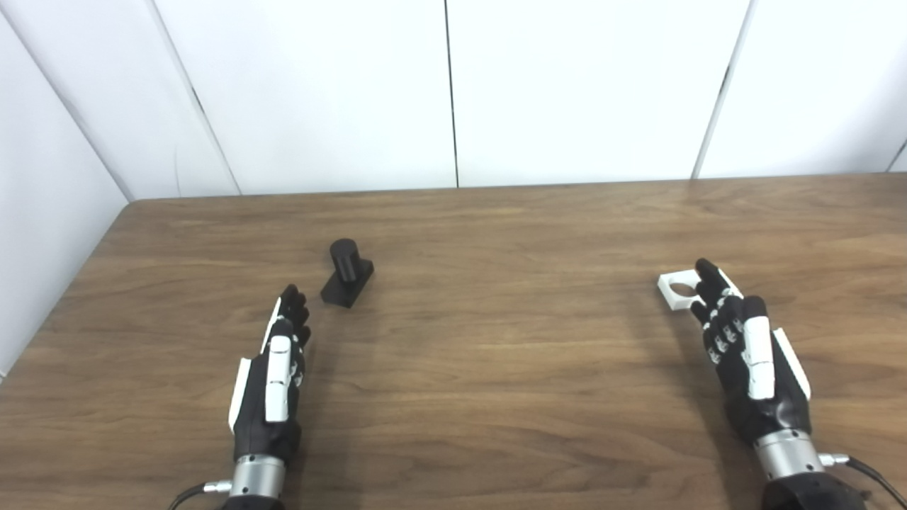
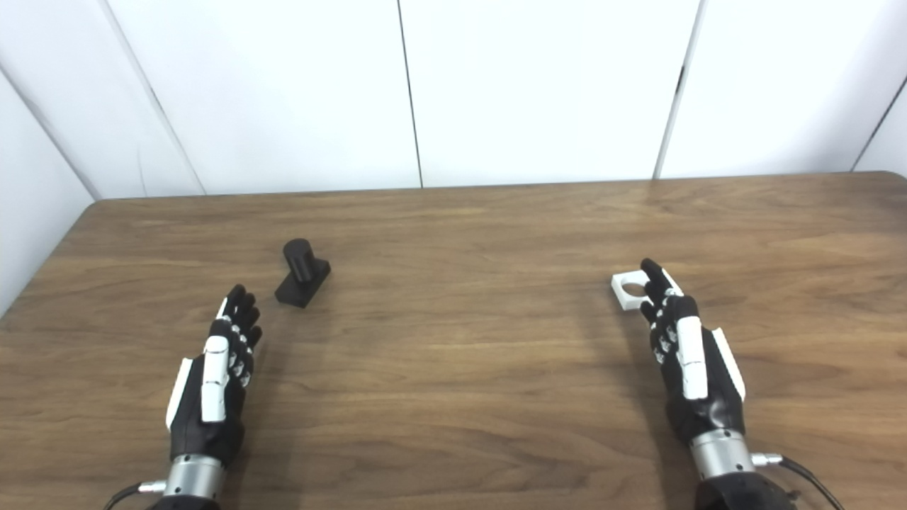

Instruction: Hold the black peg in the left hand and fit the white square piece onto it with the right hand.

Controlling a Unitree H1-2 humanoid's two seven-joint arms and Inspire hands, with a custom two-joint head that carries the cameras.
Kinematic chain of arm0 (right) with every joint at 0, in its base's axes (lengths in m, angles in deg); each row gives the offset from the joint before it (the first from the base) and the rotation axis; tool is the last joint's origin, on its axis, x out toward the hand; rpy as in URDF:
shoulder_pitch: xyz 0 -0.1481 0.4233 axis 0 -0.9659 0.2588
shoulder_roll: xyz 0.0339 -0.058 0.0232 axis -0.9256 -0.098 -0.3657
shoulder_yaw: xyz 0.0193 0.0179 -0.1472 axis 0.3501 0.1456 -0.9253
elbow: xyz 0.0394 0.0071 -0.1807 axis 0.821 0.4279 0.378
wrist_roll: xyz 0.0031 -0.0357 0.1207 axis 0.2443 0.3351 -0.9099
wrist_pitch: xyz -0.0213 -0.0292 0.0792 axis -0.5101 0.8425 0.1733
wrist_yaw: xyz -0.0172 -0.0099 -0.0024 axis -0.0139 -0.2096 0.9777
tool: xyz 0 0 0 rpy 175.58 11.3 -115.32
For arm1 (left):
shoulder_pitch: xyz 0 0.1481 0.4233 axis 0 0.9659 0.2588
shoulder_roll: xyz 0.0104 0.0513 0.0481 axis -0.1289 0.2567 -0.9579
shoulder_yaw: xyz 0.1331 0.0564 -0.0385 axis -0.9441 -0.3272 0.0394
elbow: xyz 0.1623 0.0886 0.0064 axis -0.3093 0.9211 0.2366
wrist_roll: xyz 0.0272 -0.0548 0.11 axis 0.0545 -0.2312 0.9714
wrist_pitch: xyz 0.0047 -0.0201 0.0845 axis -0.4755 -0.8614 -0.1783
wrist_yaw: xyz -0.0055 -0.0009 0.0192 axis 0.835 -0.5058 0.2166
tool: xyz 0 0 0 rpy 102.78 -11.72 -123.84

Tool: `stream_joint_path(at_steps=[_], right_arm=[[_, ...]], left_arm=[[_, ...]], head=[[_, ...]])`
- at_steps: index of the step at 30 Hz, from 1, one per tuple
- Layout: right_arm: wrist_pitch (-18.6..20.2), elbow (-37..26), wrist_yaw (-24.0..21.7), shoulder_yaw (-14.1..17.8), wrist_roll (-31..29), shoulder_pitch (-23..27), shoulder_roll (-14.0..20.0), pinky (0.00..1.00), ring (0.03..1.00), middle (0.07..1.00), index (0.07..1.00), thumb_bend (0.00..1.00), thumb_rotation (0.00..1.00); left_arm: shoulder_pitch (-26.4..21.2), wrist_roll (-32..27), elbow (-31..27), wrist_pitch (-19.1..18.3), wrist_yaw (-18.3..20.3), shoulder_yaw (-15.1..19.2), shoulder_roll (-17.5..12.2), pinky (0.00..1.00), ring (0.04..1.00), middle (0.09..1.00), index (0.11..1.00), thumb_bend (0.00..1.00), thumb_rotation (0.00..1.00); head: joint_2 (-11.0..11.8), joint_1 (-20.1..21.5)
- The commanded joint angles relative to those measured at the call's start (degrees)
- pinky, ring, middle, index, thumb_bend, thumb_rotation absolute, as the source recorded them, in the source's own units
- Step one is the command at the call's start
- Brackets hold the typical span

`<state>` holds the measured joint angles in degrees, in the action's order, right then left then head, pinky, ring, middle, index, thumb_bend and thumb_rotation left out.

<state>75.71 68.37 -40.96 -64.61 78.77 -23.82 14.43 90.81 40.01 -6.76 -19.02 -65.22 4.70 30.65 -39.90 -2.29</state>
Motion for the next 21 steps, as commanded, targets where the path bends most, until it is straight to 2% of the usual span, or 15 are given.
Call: stream_joint_path(at_steps=[1,14,16,21], right_arm=[[-2.2,-0.2,-0.1,0.0,-0.5,0.2,-0.7,1.00,1.000,0.989,0.917,0.61,1.00],[-1.7,-0.6,-0.2,-0.1,-0.7,-0.4,-0.5,1.00,1.000,0.997,0.925,0.60,1.00],[-1.8,-0.6,-0.3,-0.2,-0.6,-0.4,-0.5,1.00,1.000,0.998,0.929,0.60,1.00],[-2.0,-0.2,-0.2,-0.1,-0.8,-0.3,-0.6,1.00,1.000,0.993,0.926,0.62,0.99]], left_arm=[[1.9,0.4,-2.0,0.6,-0.1,-0.1,-0.5,1.00,1.000,1.000,1.000,0.48,1.00],[2.0,2.0,-3.3,-1.1,-0.6,-0.3,-0.3,1.00,1.000,1.000,1.000,0.46,1.00],[1.9,3.6,-3.5,-1.4,-1.4,-0.2,-0.2,1.00,1.000,1.000,1.000,0.48,0.98],[0.8,9.5,-3.8,-1.5,-3.6,-0.5,-0.7,1.00,1.000,1.000,1.000,0.51,0.87]], head=[[0.0,0.0],[-0.1,-0.2],[-0.1,-0.2],[0.0,-0.4]])
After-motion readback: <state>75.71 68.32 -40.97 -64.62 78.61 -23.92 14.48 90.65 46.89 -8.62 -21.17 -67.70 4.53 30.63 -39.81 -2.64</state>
